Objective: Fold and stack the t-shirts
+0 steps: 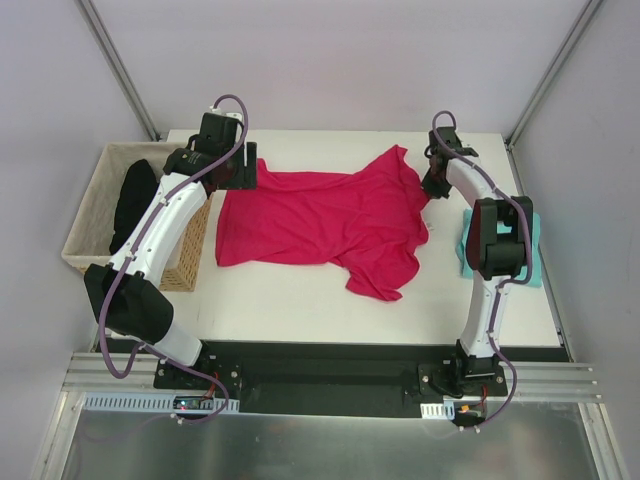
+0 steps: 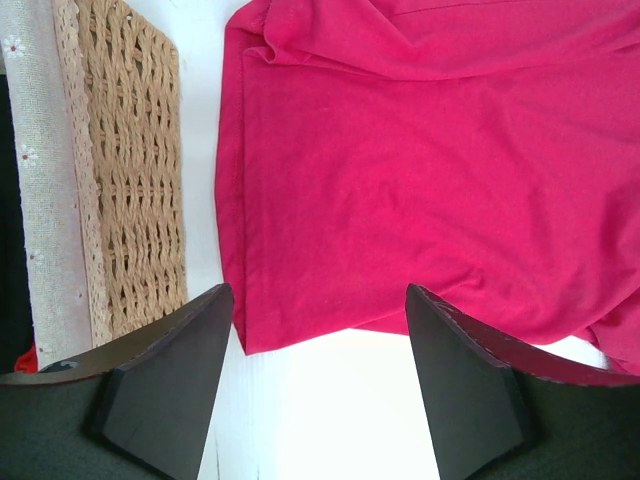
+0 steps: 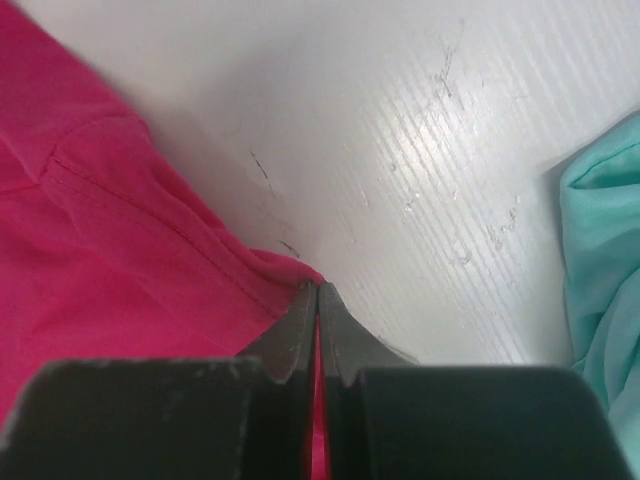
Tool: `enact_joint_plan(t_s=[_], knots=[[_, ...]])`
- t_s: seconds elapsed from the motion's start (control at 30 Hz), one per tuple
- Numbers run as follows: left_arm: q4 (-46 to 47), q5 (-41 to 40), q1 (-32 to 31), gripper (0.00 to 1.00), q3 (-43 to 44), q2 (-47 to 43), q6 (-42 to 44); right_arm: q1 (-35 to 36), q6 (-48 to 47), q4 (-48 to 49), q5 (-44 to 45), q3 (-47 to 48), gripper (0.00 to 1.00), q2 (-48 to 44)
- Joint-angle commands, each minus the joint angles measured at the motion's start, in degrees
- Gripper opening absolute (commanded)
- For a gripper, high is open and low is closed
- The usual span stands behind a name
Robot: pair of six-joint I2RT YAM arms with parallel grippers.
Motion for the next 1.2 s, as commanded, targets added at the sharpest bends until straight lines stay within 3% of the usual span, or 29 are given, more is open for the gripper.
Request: enact_joint_plan(t_s=[0.0,0.33,0.4,0.43,0.47,0.63,0.93,0.97,1.0,1.07,1.17], knots=[[-1.85,-0.3,-0.51,0.69,2.77,-1.9,-0.06,-0.96,-1.04,-0.82,1.81,4.46,0.01,-2.29],[-2.64,-0.39,-0.51,0.69,3.47,-1.72,0.03,-3.77,-4.11,-5.12,0.58,14.12,0.02,2.97],[-2.73,-0.3,-0.51,0.69,3.74,-1.63,0.03,-3.78,-4.9,-6.61,0.66,15.1,0.12,3.77],[-2.81,-0.22,-0.51,0.69,3.74,-1.46,-0.15,-3.86,-5.08,-6.71,0.75,14.66,0.27,3.77],[-2.82,-0.13,-0.6,0.69,3.83,-1.46,-0.06,-3.78,-4.91,-6.8,0.67,14.14,0.32,3.51],[-2.73,0.31,-0.6,0.68,4.09,-1.1,-0.24,-3.51,-4.64,-4.69,-0.04,8.43,0.46,0.17],[-2.64,2.42,-1.22,0.67,2.25,-0.14,-1.64,0.35,-5.61,-4.69,0.92,0.78,0.44,-8.08],[-2.55,2.86,-1.22,0.63,1.11,-0.05,-1.73,1.75,-5.96,-4.6,1.63,-0.01,0.42,-9.05],[-2.46,3.12,-1.22,0.46,0.67,0.21,-1.99,2.37,-6.31,-4.25,2.24,-0.71,0.4,-10.02],[-1.94,3.56,-1.22,0.34,-0.91,0.48,-2.87,4.3,-7.8,-3.73,4.35,-2.65,0.26,-12.92],[-0.8,3.3,-1.22,0.01,-2.23,0.92,-3.58,6.06,-10.26,-3.28,5.41,-2.92,0.06,-15.56]])
